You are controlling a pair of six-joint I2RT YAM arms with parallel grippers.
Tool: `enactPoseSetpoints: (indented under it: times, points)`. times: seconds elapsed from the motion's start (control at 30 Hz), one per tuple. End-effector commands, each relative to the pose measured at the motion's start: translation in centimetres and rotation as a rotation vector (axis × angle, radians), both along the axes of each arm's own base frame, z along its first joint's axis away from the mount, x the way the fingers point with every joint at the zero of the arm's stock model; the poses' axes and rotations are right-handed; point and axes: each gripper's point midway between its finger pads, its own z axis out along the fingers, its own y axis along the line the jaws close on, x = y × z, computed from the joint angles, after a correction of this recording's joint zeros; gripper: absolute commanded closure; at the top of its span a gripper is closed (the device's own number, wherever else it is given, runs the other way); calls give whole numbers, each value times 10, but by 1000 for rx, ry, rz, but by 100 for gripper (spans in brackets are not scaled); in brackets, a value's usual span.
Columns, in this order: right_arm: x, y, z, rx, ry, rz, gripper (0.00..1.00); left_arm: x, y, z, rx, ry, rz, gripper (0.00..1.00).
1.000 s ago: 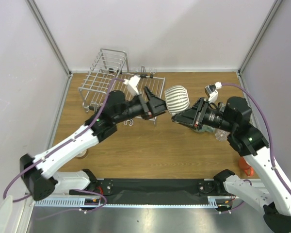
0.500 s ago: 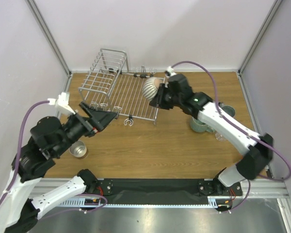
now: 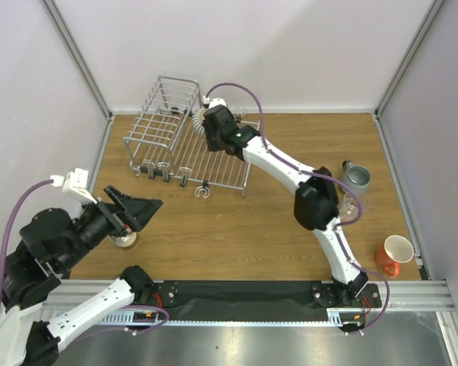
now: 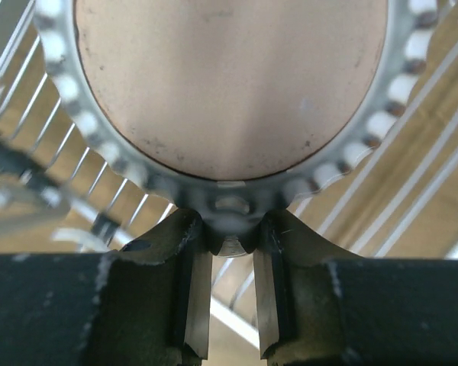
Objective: Load the cups into the dish rack
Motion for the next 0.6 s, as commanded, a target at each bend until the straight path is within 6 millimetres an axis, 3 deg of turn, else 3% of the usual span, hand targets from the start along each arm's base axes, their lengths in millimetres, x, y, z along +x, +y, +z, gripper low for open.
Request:
enactPoseSetpoints:
  times: [0.0, 0.03, 0.27, 0.47, 0.5, 0.53, 0.57]
  points:
    - [26, 11, 58, 28, -177, -14, 100, -12, -3, 12, -16, -50, -74, 0]
    - [31, 13, 43, 5, -171, -22, 100, -14, -3, 15, -29, -66, -78, 0]
    - [43, 12, 20, -41, -173, -34, 100, -25, 15, 19, -75, -90, -35, 0]
    - [57, 16, 1, -34, -175, -21, 100, -23, 9, 20, -58, -70, -54, 0]
    - [59, 13, -14, -55, -151, -30, 100, -23, 8, 20, -65, -72, -56, 0]
    - [64, 13, -4, -35, -166, -50, 100, -22, 6, 17, -63, -68, -59, 0]
    - [69, 10, -8, -39, -161, -58, 100, -22, 7, 17, -73, -74, -57, 0]
